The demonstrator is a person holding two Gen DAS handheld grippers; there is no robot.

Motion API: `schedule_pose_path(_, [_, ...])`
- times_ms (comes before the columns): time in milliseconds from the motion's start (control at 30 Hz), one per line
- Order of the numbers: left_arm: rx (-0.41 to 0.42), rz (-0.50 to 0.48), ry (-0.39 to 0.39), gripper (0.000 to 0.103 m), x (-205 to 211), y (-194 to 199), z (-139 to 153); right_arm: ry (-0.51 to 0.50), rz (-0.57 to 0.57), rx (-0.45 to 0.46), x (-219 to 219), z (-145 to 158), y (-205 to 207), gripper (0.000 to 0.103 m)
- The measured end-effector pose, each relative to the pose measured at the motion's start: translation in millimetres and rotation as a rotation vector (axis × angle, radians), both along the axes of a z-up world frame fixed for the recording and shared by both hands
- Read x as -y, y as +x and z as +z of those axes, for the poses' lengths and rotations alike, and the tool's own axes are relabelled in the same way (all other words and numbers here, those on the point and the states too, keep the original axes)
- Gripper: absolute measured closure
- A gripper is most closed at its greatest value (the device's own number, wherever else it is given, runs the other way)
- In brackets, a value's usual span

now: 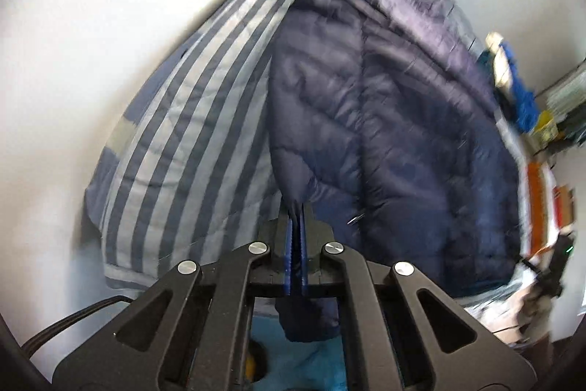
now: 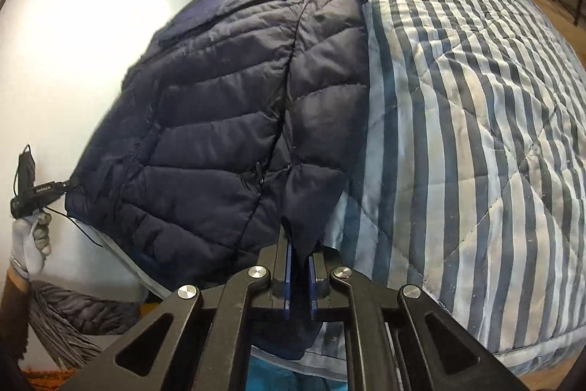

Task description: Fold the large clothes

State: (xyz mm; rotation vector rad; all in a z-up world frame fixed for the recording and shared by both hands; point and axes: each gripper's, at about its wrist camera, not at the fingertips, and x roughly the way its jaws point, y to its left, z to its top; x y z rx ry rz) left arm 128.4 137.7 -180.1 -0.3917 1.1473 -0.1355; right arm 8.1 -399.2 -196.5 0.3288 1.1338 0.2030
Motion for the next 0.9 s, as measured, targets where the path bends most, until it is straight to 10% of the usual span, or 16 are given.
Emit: schedule_pose_path(900, [0.323, 0.040, -0.006, 0.103, 38.2, 179.0, 132.7, 0.011, -0.115, 0.277, 37.5, 138.0, 143.8, 0.100])
